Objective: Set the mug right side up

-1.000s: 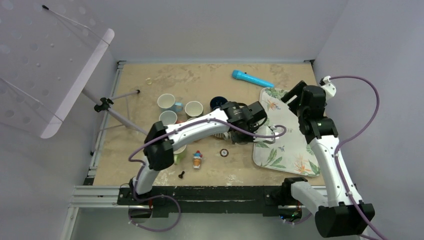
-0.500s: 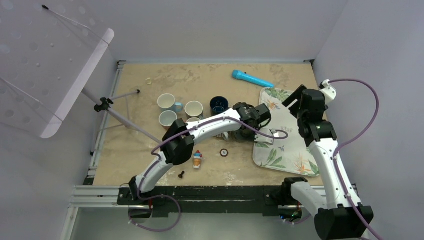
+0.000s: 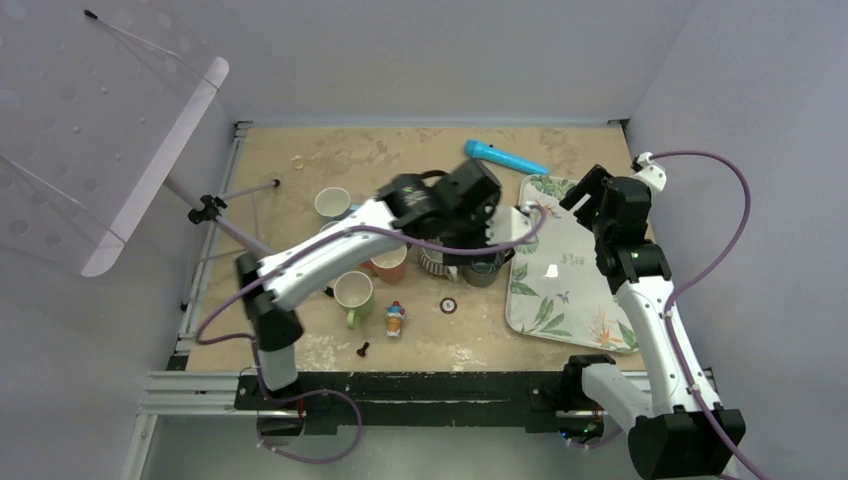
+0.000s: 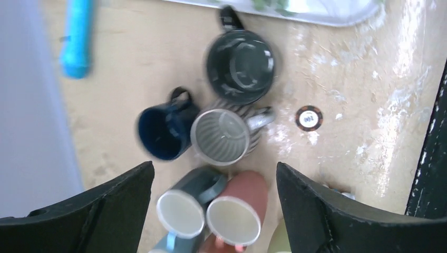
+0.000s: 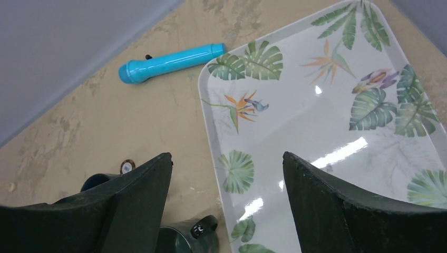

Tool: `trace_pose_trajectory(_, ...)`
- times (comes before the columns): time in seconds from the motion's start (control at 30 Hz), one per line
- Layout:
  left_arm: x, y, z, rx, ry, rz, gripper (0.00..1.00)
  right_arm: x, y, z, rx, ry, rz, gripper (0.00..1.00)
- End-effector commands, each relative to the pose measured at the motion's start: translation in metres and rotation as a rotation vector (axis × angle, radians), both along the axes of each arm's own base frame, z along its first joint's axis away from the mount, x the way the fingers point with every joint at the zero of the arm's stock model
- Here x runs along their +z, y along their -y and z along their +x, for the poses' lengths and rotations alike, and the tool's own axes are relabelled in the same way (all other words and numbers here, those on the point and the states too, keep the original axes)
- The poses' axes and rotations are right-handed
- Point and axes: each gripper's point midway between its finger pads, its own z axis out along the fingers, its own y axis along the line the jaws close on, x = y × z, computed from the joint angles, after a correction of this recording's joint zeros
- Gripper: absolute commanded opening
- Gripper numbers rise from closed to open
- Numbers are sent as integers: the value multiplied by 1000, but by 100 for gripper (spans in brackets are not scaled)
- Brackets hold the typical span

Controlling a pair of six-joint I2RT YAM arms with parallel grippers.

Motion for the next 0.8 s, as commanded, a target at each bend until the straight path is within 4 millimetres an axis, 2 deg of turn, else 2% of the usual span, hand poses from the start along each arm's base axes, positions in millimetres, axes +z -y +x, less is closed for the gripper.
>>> trace_pose_trajectory(0.0, 107, -66, 19, 240, 148, -287, 90, 23, -6, 9, 73, 92, -47, 80)
trace_pose_trajectory(0.1, 121, -126, 43, 449, 208, -380, 90, 27, -7, 11, 98, 115, -77, 80)
trace_pose_trajectory(0.2, 119, -188, 57, 583, 241, -478, 97, 36, -13, 11, 141, 166, -82, 78)
trace_pose_trajectory(0.27, 115, -219, 47, 578, 232, -568, 100, 41, -14, 9, 147, 207, -89, 78)
trace_pose_trajectory(0.33, 95, -245, 45, 623, 235, -616, 100, 45, -10, 5, 127, 242, -93, 78)
trace_pose_trajectory(0.37, 91, -260, 40, 659, 269, -637, 100, 44, -10, 2, 126, 256, -100, 78)
trace_pose_trajectory(0.47, 53, -295, 33, 797, 278, -603, 100, 43, -9, -4, 131, 292, -119, 77)
trace_pose_trajectory(0.63, -3, -337, 22, 1006, 262, -586, 100, 40, -12, -14, 151, 354, -124, 77)
trace_pose_trajectory(0.7, -6, -353, 19, 1079, 312, -582, 100, 35, -16, -17, 174, 360, -122, 77)
trace_pose_trajectory(0.77, -6, -354, 9, 1115, 307, -620, 100, 30, -17, -19, 181, 356, -114, 79)
